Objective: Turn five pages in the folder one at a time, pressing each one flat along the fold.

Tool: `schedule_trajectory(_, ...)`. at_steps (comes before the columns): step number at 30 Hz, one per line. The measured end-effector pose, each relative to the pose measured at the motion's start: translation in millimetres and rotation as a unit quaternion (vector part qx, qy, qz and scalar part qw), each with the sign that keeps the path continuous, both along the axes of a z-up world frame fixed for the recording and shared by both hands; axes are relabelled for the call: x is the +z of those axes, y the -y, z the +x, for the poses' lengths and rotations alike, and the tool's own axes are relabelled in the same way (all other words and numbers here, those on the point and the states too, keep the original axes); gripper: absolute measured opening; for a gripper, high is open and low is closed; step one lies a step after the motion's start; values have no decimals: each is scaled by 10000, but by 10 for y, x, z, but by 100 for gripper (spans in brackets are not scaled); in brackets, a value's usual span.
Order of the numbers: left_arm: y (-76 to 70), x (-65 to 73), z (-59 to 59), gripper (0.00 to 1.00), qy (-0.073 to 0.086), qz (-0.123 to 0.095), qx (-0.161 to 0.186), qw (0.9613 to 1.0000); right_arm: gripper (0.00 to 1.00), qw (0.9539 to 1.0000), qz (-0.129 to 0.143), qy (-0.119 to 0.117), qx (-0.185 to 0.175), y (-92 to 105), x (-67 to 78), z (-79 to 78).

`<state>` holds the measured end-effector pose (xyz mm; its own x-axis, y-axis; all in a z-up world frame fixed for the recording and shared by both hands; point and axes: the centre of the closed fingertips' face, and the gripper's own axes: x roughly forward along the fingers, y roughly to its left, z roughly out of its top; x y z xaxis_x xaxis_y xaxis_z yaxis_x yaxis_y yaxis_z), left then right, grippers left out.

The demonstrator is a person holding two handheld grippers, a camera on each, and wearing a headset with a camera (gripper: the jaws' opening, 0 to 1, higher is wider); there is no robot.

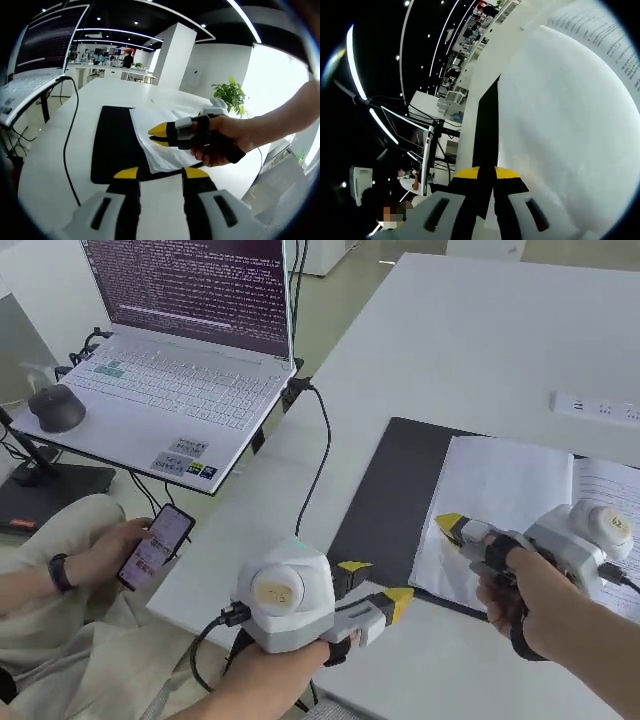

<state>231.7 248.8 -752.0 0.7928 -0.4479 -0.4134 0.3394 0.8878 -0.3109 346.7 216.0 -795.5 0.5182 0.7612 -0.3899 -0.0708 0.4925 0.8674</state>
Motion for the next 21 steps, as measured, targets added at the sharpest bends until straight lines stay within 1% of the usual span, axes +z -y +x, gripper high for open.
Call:
schedule_trajectory(2,34,-25,27,31,-2,16,-50,10000,7,9999,143,-6,36,8,49,-20)
schedule_trajectory(5,111,-63,81,30,-16,83,-165,9998,6,9996,269,57,47,59,136,-29)
schedule_trajectory(9,249,-105,196,30,-11,146,-318,9994,5,9993,353,146,19,201,240,-4)
schedule_trajectory(10,263,-109,209,30,-2,160,-335,9993,5,9992,362,149,16,218,248,-1)
schedule_trajectory(11,322,-141,268,29,15,244,-419,9988,5,9990,401,171,24,271,277,10)
schedule_trajectory(12,354,-162,297,29,-4,267,-452,9986,5,9990,391,215,27,338,299,25)
schedule_trajectory(13,385,-177,326,28,1,290,-483,9984,5,9990,376,235,12,389,302,42)
schedule_trajectory(14,429,-195,369,27,31,367,-533,9979,4,9990,388,234,0,466,305,61)
schedule_trajectory(15,464,-212,398,26,14,378,-558,9977,4,9989,408,225,-14,521,306,78)
schedule_trajectory(16,517,-235,435,26,8,395,-598,9974,5,9991,361,237,-43,608,302,102)
schedule_trajectory(18,593,-292,497,25,24,535,-684,9962,4,9991,288,283,-83,737,288,144)
schedule_trajectory(20,634,-340,546,24,16,637,-698,9955,4,9994,191,245,-147,898,259,188)
schedule_trajectory(21,644,-369,583,24,19,709,-668,9952,3,9993,119,287,-203,998,247,233)
